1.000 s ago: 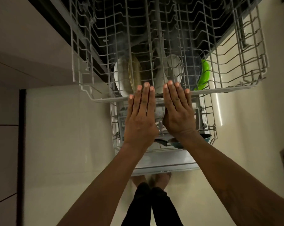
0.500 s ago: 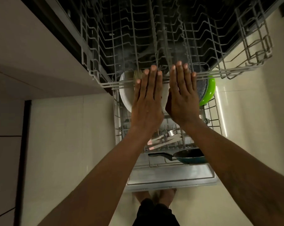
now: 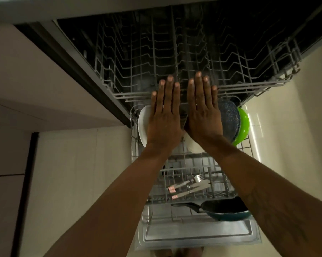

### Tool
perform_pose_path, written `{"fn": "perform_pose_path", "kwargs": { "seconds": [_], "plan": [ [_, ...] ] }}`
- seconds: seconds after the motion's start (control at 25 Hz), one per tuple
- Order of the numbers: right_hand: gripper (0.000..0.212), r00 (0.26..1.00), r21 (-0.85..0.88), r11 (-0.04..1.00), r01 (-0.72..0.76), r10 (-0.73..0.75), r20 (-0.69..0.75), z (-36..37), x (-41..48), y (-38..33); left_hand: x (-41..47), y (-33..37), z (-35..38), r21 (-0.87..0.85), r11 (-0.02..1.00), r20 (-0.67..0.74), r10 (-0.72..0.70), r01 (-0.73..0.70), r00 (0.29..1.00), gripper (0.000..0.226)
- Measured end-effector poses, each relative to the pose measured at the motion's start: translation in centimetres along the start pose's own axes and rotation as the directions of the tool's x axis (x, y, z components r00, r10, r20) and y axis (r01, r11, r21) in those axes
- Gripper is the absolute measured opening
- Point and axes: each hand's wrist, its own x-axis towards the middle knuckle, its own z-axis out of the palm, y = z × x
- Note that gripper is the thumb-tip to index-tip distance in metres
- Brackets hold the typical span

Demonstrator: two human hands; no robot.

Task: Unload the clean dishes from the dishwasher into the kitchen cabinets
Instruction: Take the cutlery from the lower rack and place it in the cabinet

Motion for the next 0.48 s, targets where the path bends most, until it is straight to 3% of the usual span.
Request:
{"fn": "perform_pose_path", "kwargs": {
  "seconds": [0.16,0.36,0.48],
  "plan": [
    [0.094,0.999,-0.018,0.999,0.033,-0.033,0.035,1.1,0.1,1.0,0.4,-0.7,1.0,0.055,0.997,0.008,0.058,-0.059,0.998,0.076],
    [0.11,0.999,-0.137,0.991,0.007,-0.001,0.046,2.3,4.5,1.9,4.8,-1.4,1.1,0.102,0.994,-0.009,0.032,-0.031,0.999,0.081],
    [0.12,0.996,-0.125,0.992,0.0,0.011,0.088,2.7,6.5,2.3,6.8,-1.8,0.9,0.121,0.992,0.024,0.034,-0.037,0.999,0.086]
  ]
}}
